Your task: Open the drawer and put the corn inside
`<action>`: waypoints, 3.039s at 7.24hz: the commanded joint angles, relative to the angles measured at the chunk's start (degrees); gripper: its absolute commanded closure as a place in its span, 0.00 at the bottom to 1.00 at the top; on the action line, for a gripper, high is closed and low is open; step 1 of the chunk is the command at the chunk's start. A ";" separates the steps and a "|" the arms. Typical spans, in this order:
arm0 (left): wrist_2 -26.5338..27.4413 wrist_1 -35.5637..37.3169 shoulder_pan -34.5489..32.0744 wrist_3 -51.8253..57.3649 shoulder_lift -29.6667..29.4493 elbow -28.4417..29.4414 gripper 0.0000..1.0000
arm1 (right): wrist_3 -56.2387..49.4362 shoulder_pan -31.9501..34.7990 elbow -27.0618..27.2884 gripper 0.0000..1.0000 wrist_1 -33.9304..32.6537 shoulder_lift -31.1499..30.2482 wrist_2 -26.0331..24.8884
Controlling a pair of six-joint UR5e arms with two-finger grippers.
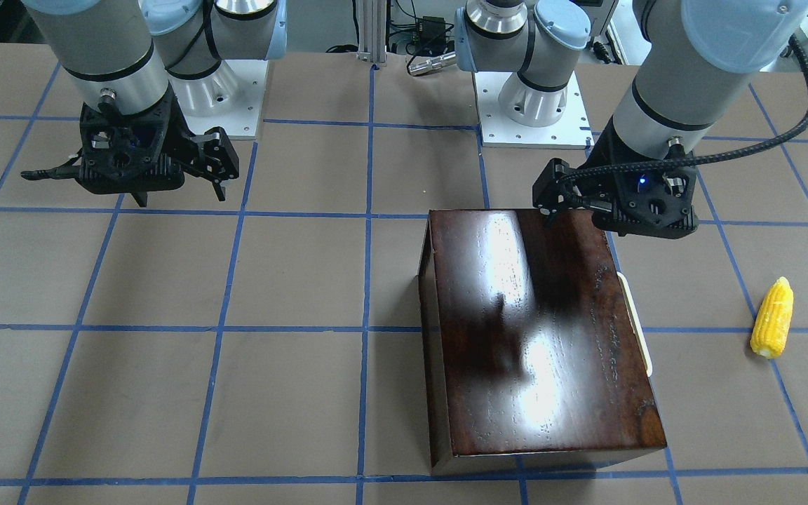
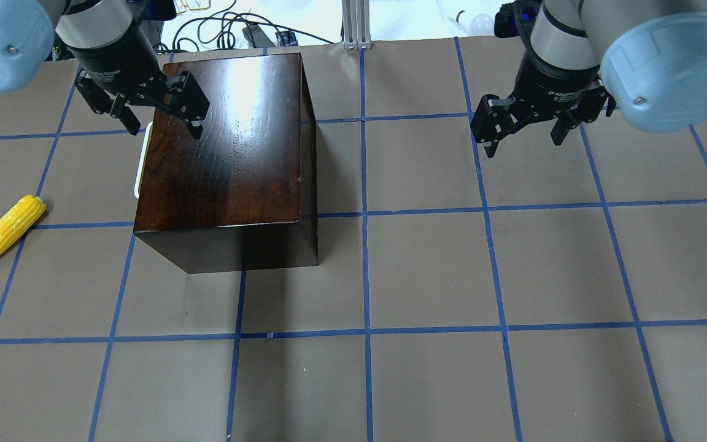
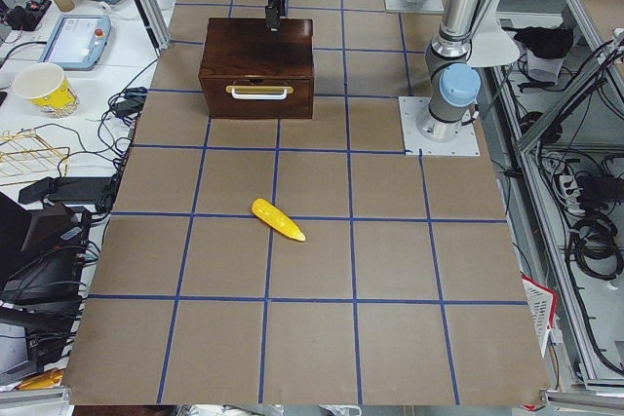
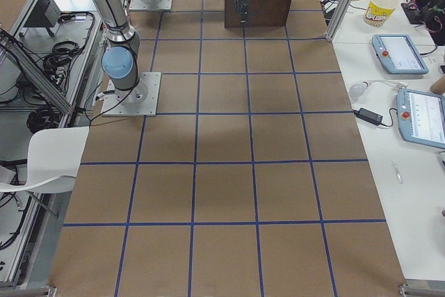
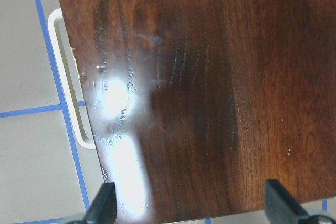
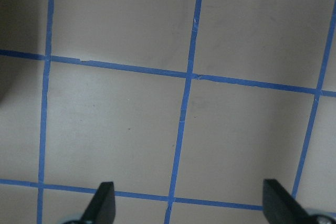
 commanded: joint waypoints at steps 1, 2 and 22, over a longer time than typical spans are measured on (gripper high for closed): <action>-0.11 0.06 -0.20 0.07 -0.05 0.00 0.00 | 0.00 -0.17 -0.01 0.00 0.00 0.00 0.00; -0.11 0.06 -0.20 0.07 -0.05 0.00 0.00 | 0.00 -0.17 -0.01 0.00 0.00 0.00 0.00; 0.51 0.58 14.80 11.43 -0.92 0.70 0.00 | 0.00 0.00 -0.01 0.00 0.00 0.00 0.00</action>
